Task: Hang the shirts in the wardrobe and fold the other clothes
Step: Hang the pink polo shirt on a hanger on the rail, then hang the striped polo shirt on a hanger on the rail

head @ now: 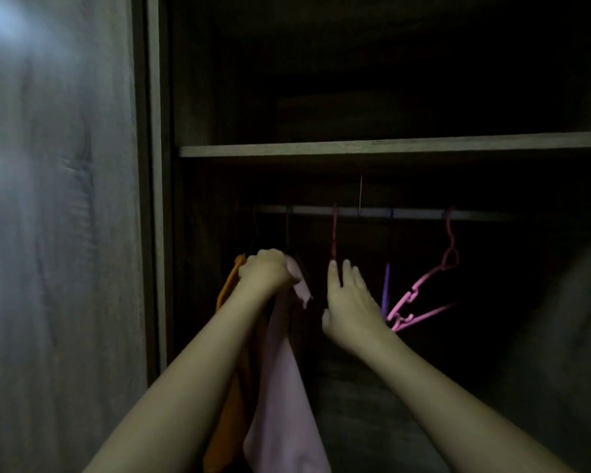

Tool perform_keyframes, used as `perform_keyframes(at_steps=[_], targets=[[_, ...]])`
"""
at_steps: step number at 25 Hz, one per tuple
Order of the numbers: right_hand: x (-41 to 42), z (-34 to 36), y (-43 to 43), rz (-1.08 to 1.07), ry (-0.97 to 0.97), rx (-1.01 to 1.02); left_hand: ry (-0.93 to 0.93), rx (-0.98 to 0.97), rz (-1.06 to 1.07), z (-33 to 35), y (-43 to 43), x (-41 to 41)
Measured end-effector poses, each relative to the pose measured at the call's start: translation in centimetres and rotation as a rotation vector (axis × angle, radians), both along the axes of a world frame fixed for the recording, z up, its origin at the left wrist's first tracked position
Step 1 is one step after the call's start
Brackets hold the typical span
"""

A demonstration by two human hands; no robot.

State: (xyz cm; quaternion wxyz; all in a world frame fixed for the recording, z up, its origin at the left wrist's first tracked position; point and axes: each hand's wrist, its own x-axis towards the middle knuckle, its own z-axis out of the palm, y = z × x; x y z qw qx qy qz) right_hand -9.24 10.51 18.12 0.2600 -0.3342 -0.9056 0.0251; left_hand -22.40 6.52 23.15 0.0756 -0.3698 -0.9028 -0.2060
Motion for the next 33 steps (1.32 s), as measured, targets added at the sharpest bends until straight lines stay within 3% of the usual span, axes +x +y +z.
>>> perform_keyframes(at_steps=[3, 5, 7, 11, 16, 22, 27, 31, 33], targets=[[-0.5, -1.7, -2.4, 0.206, 0.231, 0.073, 0.09, 0.301, -0.026, -1.2, -4.5, -0.3], [-1.7, -3.8, -4.3, 0.338, 0.268, 0.076, 0.105, 0.382, -0.043, -3.2, -8.4, -0.7], [-3.7, -6.4, -6.3, 0.441, 0.256, 0.081, 0.092, 0.445, -0.006, -6.3, -12.8, -1.1], [-8.8, -11.6, -11.4, 0.646, 0.091, 0.009, 0.179, 0.53, 0.281, -13.7, -21.3, -3.0], [-15.3, -17.0, -20.3, 0.845, -0.088, -0.108, 0.096, 0.288, 0.548, -22.1, -33.9, -7.5], [-22.4, -21.9, -29.3, 0.935, -0.221, -0.2, -0.02, 0.049, 0.634, -31.2, -47.9, -12.1], [-28.0, -25.7, -34.3, 0.886, -0.293, -0.326, -0.041, -0.239, 0.52, -37.1, -54.5, -15.7], [-33.5, -29.0, -36.5, 0.701, -0.279, -0.539, 0.035, -0.205, 0.456, -40.0, -55.9, -17.0], [-36.0, -29.5, -37.0, 0.601, -0.266, -0.602, 0.187, -0.181, 0.453, -41.2, -55.9, -17.5]])
